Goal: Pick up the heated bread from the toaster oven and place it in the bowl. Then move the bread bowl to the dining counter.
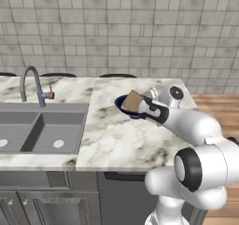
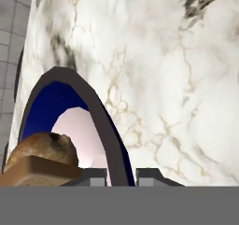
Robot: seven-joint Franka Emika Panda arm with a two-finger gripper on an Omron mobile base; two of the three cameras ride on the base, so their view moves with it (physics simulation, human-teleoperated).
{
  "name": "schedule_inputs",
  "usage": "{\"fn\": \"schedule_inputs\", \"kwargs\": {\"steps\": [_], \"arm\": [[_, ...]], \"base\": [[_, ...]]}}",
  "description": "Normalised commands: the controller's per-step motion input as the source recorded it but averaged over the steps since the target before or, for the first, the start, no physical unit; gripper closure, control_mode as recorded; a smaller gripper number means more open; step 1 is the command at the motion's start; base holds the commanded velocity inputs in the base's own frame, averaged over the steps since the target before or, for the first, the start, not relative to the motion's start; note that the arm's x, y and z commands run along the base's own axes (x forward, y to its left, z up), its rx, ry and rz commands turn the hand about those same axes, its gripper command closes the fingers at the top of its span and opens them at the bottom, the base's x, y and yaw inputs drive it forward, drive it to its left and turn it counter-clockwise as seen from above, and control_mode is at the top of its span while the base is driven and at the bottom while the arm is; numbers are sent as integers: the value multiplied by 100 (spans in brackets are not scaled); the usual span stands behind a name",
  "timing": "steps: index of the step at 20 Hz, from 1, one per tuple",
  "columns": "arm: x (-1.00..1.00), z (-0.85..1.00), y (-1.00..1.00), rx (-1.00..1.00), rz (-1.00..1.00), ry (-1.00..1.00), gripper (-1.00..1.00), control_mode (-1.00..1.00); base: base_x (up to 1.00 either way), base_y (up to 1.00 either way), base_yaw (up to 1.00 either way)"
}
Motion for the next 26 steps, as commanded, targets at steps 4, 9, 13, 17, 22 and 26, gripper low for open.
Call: {"fn": "schedule_inputs", "kwargs": {"steps": [4, 9, 13, 17, 22, 26], "arm": [[3, -43, 1, -9, 11, 0, 100, -100], [5, -46, 10, -11, 8, 1, 100, -100], [2, -47, 8, -10, 7, 3, 100, -100], [0, -44, 0, -7, 6, 3, 100, -100], [0, -37, 0, -2, 5, 2, 100, -100], [2, 1, 2, 0, 0, 0, -100, -100]], "base": [[0, 0, 0], [0, 0, 0], [0, 0, 0], [0, 0, 0], [0, 0, 0], [0, 0, 0]]}}
